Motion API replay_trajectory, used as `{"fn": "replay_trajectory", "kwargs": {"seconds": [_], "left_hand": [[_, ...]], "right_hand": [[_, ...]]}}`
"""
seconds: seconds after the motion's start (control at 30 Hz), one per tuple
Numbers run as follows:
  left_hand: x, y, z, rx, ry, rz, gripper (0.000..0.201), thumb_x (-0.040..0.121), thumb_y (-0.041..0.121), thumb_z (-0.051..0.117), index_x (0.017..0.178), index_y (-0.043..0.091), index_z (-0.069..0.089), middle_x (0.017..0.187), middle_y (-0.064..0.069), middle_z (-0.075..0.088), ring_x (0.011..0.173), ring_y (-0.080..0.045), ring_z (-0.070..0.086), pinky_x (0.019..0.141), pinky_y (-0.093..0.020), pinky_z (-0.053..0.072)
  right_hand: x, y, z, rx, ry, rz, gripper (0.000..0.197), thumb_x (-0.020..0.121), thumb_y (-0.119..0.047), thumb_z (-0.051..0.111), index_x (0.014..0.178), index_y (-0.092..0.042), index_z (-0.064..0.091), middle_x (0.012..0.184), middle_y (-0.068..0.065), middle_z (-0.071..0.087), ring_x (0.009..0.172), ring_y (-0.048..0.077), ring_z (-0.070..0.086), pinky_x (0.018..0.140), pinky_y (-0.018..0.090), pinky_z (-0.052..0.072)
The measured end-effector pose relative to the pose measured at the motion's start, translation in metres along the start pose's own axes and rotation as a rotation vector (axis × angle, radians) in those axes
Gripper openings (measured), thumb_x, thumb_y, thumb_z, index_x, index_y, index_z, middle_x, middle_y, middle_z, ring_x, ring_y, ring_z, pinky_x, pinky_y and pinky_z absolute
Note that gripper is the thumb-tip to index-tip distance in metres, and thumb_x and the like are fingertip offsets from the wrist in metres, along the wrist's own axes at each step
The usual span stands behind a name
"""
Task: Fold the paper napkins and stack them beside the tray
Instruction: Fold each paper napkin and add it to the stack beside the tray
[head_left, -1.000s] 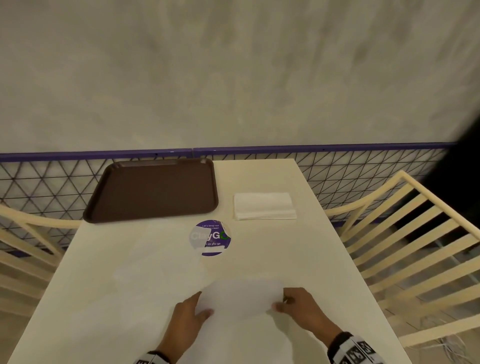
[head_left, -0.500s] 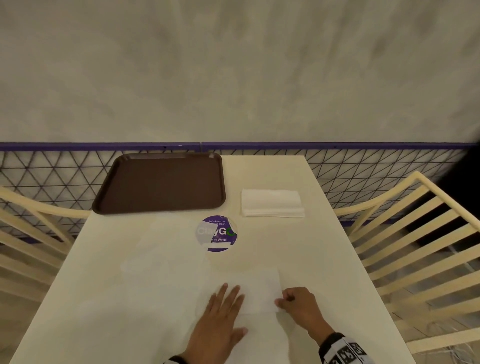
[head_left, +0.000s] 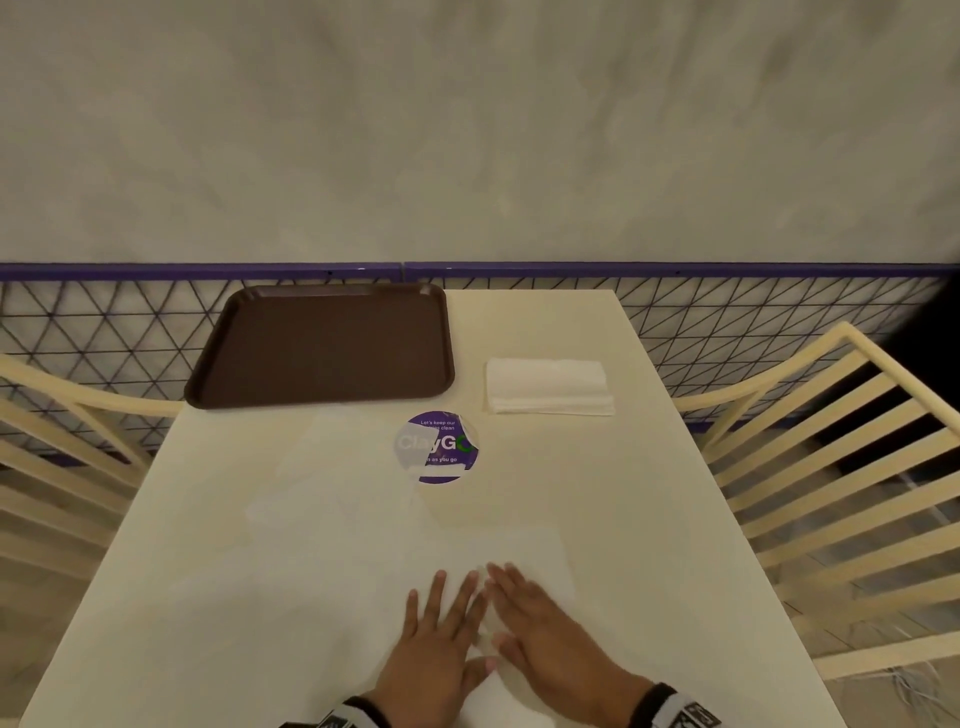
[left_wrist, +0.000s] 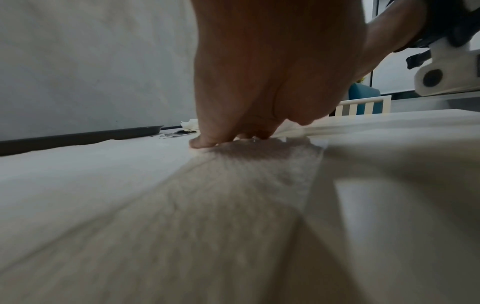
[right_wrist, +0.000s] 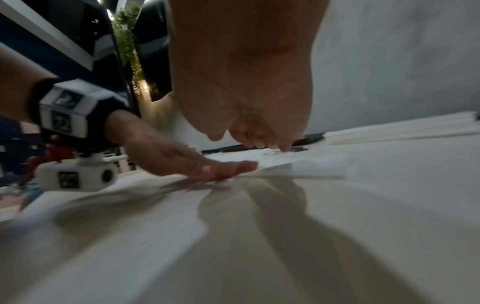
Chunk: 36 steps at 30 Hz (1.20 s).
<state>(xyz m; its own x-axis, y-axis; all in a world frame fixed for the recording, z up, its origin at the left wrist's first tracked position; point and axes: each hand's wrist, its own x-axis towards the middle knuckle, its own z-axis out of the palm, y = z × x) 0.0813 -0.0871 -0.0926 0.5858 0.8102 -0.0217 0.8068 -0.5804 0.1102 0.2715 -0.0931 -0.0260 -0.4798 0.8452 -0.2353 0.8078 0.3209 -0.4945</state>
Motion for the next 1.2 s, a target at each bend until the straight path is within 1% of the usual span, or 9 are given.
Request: {"fn": "replay_trajectory", "kwargs": {"seconds": [0.07, 0.27, 0.47, 0.6, 0.77, 0.83, 0.97, 1.07, 1.2], "left_hand": [[-0.001, 0.000, -0.002, 0.022, 0.013, 0.000, 0.069, 0.095, 0.056, 0.007, 0.149, 0.013, 0.003, 0.158, -0.003, -0.001, 0.144, -0.031, -0.007, 0.111, -0.046, -0.002], [-0.030, -0.022, -0.016, 0.024, -0.010, 0.012, 0.063, 0.097, 0.049, 0.018, 0.149, 0.014, 0.013, 0.153, -0.004, 0.022, 0.145, -0.020, -0.004, 0.111, -0.042, 0.007], [-0.048, -0.035, -0.035, 0.020, -0.100, -0.048, 0.066, 0.099, 0.044, 0.009, 0.119, 0.014, 0.064, 0.129, 0.003, 0.059, 0.129, -0.017, 0.035, 0.112, -0.036, 0.005], [-0.037, -0.030, -0.035, 0.064, 0.006, -0.057, 0.070, 0.099, 0.040, 0.007, 0.097, 0.019, 0.074, 0.117, 0.005, 0.067, 0.117, -0.024, 0.058, 0.107, -0.040, 0.015], [0.018, -0.033, -0.073, -0.043, 0.008, -0.118, 0.023, 0.057, 0.043, 0.079, 0.048, 0.026, 0.066, 0.081, 0.011, 0.072, 0.082, -0.014, 0.069, 0.082, -0.029, 0.043], [0.049, -0.036, -0.082, -0.117, -0.017, -0.108, 0.044, 0.031, 0.041, 0.093, 0.065, 0.028, 0.068, 0.094, 0.010, 0.069, 0.088, -0.013, 0.067, 0.074, -0.018, 0.050], [0.097, -0.033, -0.089, -0.209, -0.306, -0.187, 0.083, 0.069, 0.027, 0.079, 0.138, 0.016, 0.035, 0.142, -0.002, 0.032, 0.128, -0.023, 0.035, 0.101, -0.034, 0.037], [0.112, -0.028, -0.092, -0.055, -0.415, -0.224, 0.088, 0.068, 0.033, 0.080, 0.135, 0.011, 0.029, 0.130, -0.006, 0.043, 0.116, -0.025, 0.045, 0.098, -0.037, 0.037], [0.114, -0.032, -0.091, 0.027, -0.484, -0.169, 0.074, 0.074, 0.042, 0.072, 0.135, 0.018, 0.038, 0.135, -0.002, 0.048, 0.124, -0.023, 0.040, 0.103, -0.037, 0.026]], "right_hand": [[0.001, 0.001, 0.023, -0.173, -0.030, 0.014, 0.066, 0.094, -0.060, 0.009, 0.138, -0.028, -0.029, 0.149, -0.010, -0.028, 0.144, 0.016, -0.011, 0.118, 0.033, 0.000], [-0.009, 0.008, 0.028, -0.187, -0.104, 0.222, 0.060, 0.097, -0.052, 0.010, 0.143, -0.017, 0.028, 0.137, -0.008, 0.052, 0.123, 0.006, 0.050, 0.110, 0.029, 0.005], [-0.037, 0.028, 0.008, -0.249, -0.085, 0.327, 0.060, 0.100, -0.044, 0.007, 0.121, -0.028, 0.060, 0.133, -0.020, 0.041, 0.118, 0.002, 0.054, 0.094, 0.024, 0.046], [-0.050, 0.043, 0.007, -0.317, -0.161, 0.371, 0.053, 0.100, -0.042, 0.007, 0.127, -0.025, 0.049, 0.134, -0.016, 0.043, 0.141, 0.009, 0.014, 0.111, 0.028, 0.004], [-0.042, 0.036, -0.006, -0.384, -0.051, 0.383, 0.069, 0.100, -0.029, 0.004, 0.103, -0.029, 0.072, 0.119, -0.015, 0.062, 0.100, 0.004, 0.066, 0.084, 0.024, 0.052], [-0.039, 0.030, -0.021, -0.347, -0.016, 0.319, 0.050, 0.097, -0.019, 0.018, 0.123, -0.018, 0.061, 0.139, -0.007, 0.042, 0.118, 0.012, 0.057, 0.092, 0.029, 0.049], [-0.028, 0.033, -0.048, -0.131, -0.169, 0.314, 0.045, 0.099, -0.022, 0.032, 0.144, -0.021, 0.031, 0.154, -0.002, 0.024, 0.138, 0.019, 0.030, 0.112, 0.029, 0.022], [-0.014, 0.037, -0.066, -0.026, -0.009, 0.387, 0.045, 0.095, -0.024, 0.044, 0.140, -0.025, 0.038, 0.142, -0.003, 0.045, 0.130, 0.016, 0.041, 0.108, 0.027, 0.028], [0.006, 0.037, -0.079, -0.091, 0.095, 0.318, 0.063, 0.089, -0.020, 0.055, 0.144, -0.026, 0.025, 0.147, -0.003, 0.030, 0.137, 0.018, 0.024, 0.109, 0.031, 0.024]]}}
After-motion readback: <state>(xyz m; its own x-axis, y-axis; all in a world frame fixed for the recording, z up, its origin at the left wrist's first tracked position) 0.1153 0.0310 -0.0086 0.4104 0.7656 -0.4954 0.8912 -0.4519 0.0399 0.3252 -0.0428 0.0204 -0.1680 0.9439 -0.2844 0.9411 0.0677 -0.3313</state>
